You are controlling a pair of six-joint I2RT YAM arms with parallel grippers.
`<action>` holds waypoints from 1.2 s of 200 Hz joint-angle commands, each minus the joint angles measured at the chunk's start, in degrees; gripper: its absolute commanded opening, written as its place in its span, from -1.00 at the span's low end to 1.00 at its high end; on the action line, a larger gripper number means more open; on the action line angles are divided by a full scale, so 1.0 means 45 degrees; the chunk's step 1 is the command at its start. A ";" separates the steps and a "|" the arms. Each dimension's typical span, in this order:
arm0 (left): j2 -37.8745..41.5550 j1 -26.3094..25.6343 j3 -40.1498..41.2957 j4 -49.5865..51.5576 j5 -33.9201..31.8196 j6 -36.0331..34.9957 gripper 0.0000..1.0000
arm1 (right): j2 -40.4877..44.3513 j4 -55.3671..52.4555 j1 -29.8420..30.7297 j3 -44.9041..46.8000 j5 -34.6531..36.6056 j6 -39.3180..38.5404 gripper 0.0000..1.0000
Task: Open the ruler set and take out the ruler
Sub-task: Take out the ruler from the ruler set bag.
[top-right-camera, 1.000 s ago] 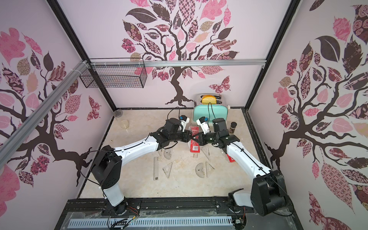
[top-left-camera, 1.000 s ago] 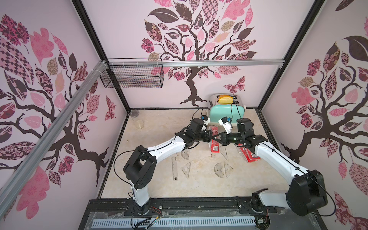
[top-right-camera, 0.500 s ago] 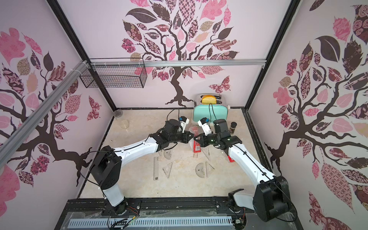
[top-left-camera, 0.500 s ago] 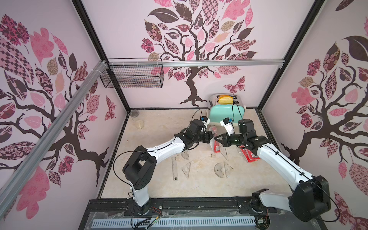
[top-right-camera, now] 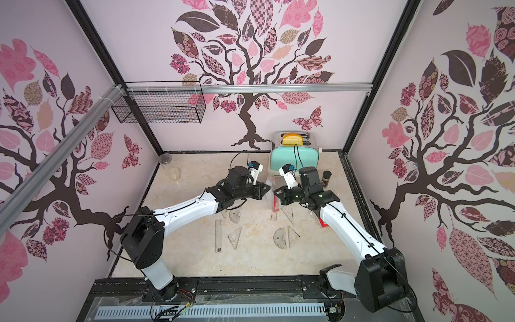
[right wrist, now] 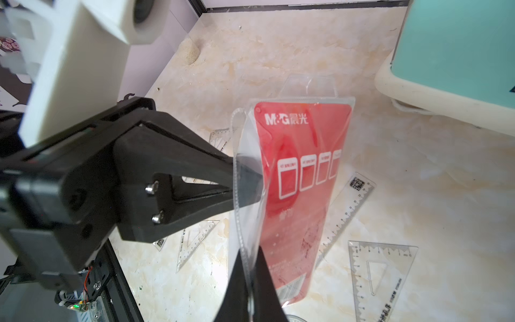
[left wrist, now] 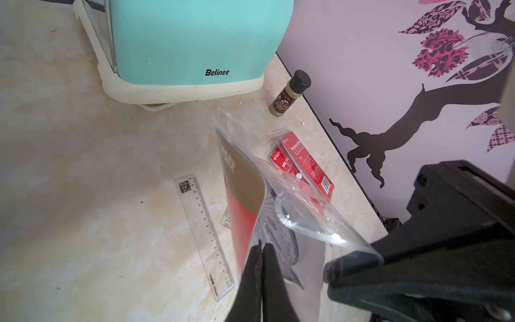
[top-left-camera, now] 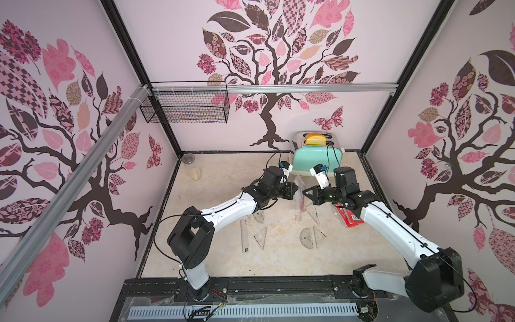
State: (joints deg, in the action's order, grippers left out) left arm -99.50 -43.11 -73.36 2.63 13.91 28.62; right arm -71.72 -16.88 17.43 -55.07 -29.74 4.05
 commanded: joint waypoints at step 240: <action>-0.0758 0.0010 -0.0692 0.0211 0.0523 -0.0084 -0.53 | 0.0177 0.0212 -0.0026 -0.0764 -0.0417 0.0095 -1.00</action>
State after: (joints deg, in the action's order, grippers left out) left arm -101.23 -43.11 -74.96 1.50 17.85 29.43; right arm -71.83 -16.56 17.43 -55.13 -29.80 4.29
